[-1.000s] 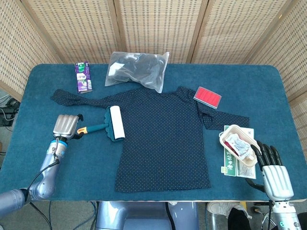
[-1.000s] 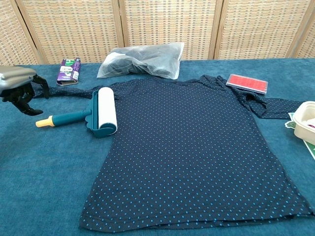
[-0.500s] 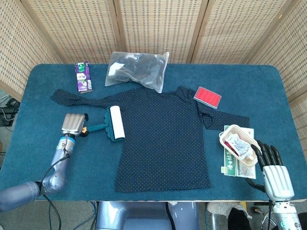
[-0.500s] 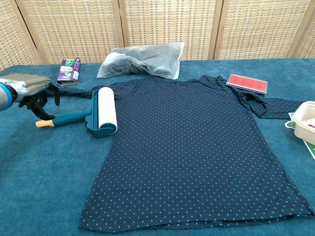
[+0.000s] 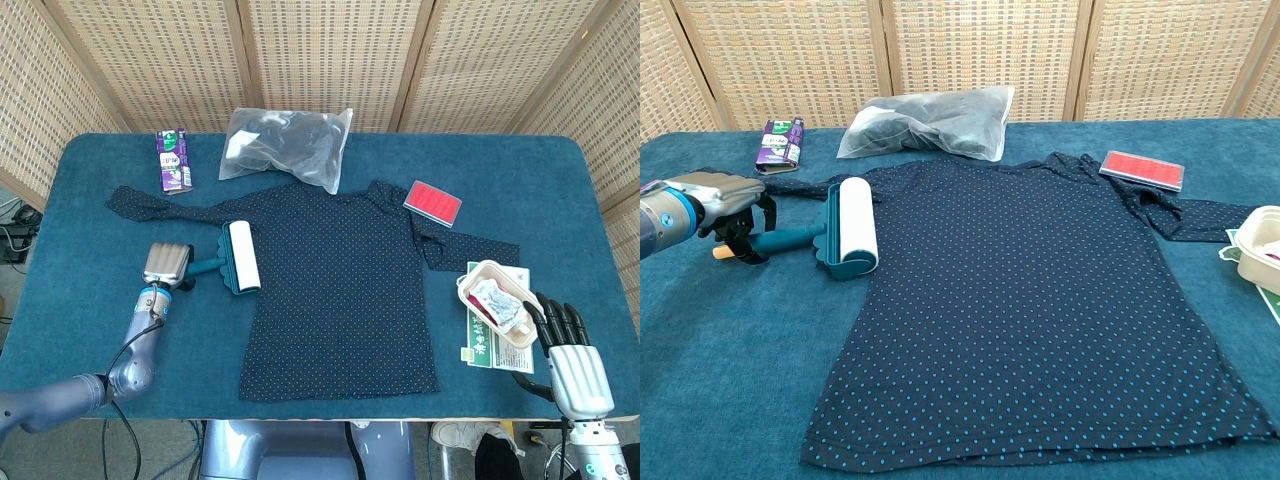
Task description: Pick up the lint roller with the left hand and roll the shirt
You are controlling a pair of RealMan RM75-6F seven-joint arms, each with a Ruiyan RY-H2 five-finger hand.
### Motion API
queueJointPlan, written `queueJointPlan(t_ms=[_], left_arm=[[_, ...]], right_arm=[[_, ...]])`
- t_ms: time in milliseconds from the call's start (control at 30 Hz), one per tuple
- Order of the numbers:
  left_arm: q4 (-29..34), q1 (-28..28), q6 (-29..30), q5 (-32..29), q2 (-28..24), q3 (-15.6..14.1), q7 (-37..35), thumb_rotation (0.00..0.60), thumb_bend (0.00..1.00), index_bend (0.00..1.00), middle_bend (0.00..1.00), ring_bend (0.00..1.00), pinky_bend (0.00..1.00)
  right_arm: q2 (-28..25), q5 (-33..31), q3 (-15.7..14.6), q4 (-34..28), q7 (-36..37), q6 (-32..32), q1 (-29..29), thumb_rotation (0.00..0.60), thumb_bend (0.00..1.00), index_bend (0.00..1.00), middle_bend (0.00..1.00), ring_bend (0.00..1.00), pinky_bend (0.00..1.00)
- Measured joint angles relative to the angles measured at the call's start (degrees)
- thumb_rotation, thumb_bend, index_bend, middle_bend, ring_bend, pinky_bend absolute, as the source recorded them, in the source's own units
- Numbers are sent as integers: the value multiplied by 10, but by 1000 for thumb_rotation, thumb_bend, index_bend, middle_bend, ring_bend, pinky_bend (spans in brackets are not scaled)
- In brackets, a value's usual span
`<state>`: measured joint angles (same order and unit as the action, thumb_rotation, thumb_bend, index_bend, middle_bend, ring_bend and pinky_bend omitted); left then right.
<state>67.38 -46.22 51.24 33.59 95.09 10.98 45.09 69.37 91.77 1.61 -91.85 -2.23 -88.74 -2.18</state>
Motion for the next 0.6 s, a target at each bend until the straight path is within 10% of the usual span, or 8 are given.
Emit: queueJointPlan(t_ms=[267, 600], left_arm=[[-19, -5, 0, -2, 16, -11, 7, 600, 614, 645, 806, 682, 672], [10, -3, 23, 64, -9, -22, -8, 600, 640, 855, 812, 684, 672]], right_arm=[[-2, 1, 1, 0, 5, -4, 0, 600, 141, 0, 0, 0, 0], [-7, 11, 0, -7, 9, -15, 3, 600, 141, 0, 0, 0, 0]])
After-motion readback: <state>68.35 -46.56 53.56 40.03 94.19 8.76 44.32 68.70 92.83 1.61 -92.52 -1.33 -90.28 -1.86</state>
